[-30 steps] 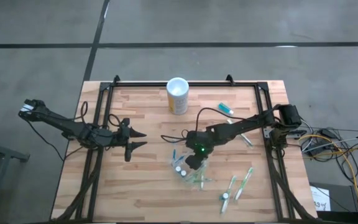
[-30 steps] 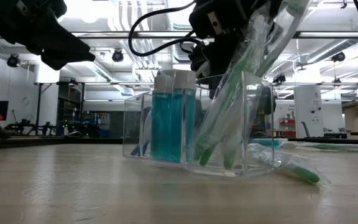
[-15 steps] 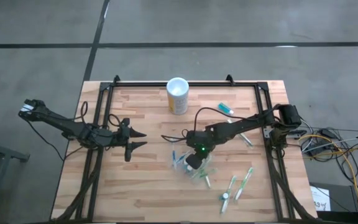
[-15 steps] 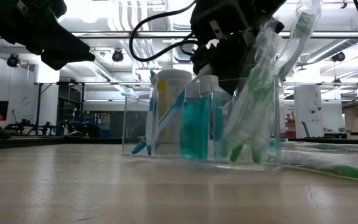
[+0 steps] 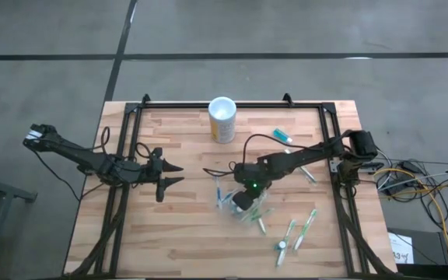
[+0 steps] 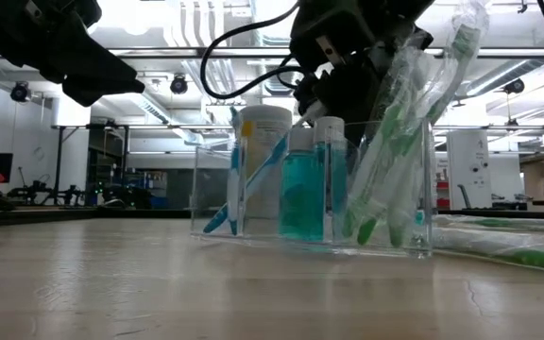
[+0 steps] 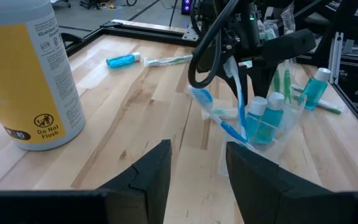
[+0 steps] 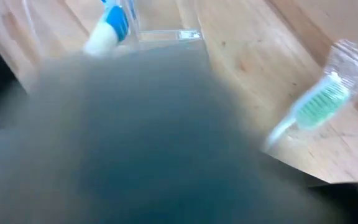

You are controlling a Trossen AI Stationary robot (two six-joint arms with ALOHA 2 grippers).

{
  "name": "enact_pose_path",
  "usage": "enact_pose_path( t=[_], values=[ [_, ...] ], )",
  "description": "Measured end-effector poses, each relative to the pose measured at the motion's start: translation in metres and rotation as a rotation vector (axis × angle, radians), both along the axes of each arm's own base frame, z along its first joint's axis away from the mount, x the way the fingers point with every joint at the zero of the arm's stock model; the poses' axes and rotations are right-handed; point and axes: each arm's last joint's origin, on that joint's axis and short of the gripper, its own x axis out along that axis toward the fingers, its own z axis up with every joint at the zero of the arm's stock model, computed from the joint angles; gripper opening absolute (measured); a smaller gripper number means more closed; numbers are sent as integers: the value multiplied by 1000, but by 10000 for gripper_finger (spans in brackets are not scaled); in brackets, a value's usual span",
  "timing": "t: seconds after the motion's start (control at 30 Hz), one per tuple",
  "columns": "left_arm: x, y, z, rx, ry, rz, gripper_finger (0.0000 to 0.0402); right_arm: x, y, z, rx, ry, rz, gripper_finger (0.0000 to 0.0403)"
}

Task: Pick & Place toothbrushing station
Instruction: Adjust the transparent organizer on the table

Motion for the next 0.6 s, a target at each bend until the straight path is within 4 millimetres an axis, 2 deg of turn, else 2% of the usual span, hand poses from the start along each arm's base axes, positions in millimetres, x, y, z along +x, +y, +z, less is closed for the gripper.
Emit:
enact_pose_path(
  t=[0.37,0.6],
  values=[
    [0,0,0,0,0,0,158,-12,-4,12,-86,45,-44,148],
    [0,0,0,0,0,0,158,-13,-4,17,-83,26,-45,148]
  ],
)
